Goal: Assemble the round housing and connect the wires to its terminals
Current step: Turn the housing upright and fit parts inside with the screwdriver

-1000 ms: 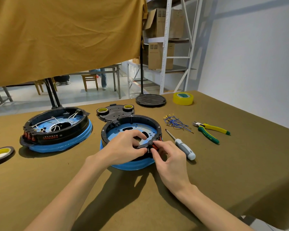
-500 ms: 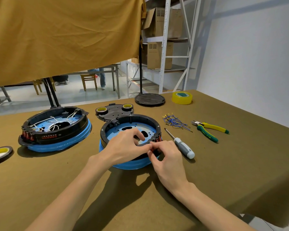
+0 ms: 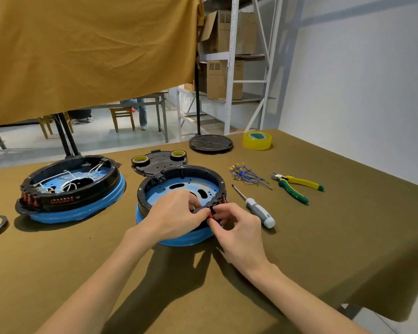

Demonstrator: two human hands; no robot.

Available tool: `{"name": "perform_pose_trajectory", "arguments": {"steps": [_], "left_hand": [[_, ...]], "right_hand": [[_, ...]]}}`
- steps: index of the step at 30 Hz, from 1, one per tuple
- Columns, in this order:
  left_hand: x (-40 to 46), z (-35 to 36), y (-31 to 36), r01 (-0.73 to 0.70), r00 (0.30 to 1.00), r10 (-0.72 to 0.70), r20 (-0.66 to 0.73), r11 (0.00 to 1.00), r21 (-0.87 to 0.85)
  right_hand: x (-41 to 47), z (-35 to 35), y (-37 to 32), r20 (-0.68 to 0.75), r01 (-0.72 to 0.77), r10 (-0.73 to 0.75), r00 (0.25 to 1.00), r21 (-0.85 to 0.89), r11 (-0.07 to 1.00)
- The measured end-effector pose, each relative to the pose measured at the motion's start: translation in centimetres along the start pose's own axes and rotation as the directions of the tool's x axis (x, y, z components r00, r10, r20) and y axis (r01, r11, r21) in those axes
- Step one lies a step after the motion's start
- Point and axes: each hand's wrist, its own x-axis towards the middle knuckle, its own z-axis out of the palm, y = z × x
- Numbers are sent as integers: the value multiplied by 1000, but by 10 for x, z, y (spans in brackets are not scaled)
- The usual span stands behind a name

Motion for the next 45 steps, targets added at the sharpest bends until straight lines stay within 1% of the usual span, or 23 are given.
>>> {"name": "perform_pose_trajectory", "arguments": {"steps": [7, 12, 17, 24, 26, 28, 30, 32, 33, 35, 37, 38, 40, 45], "left_hand": [[-2, 3, 1, -37, 998, 36, -51, 999, -7], [-2, 4, 1, -49, 997, 50, -58, 999, 8], [-1, 5, 0, -49, 996, 50, -74, 999, 11], [-4, 8, -4, -68, 990, 72, -122, 997, 38], [-5, 10, -6, -65, 988, 72, -135, 996, 53], [-7, 10, -9, -76, 982, 85, -168, 995, 56], [-8, 9, -12, -87, 980, 95, -173, 995, 56], [-7, 8, -14, -97, 981, 107, -161, 993, 67], [-7, 7, -15, -104, 980, 116, -160, 991, 81], [-7, 8, -16, -117, 976, 136, -170, 986, 120], [-7, 10, -17, -124, 971, 151, -184, 980, 153], [-6, 11, -17, -126, 970, 156, -186, 979, 162], [-5, 11, -19, -132, 969, 163, -184, 976, 171], [-5, 6, -24, -134, 974, 159, -158, 978, 160]], "right_hand": [[1, 1, 1, 15, 28, -28, 999, -6, 1000], [1, 1, 1, -12, 5, -5, 1000, 40, 999], [5, 4, -1, 33, 7, -8, 999, 33, 999], [8, 4, 2, 30, 4, -5, 1000, 39, 999], [12, 1, 0, 78, -4, 2, 997, 26, 1000], [20, -6, -1, 161, 20, -25, 987, 37, 999], [30, -18, -2, 190, 108, -109, 976, 20, 994], [45, -27, 0, 184, 227, -208, 961, -87, 970], [53, -30, 1, 222, 258, -222, 949, -150, 954], [69, -34, 4, 379, 268, -170, 910, -224, 937], [81, -36, 10, 522, 245, -90, 848, -236, 940], [84, -37, 11, 563, 226, -65, 824, -221, 949], [91, -39, 12, 592, 212, -56, 804, -197, 957], [98, -42, 7, 603, 253, -59, 795, -241, 937]]}}
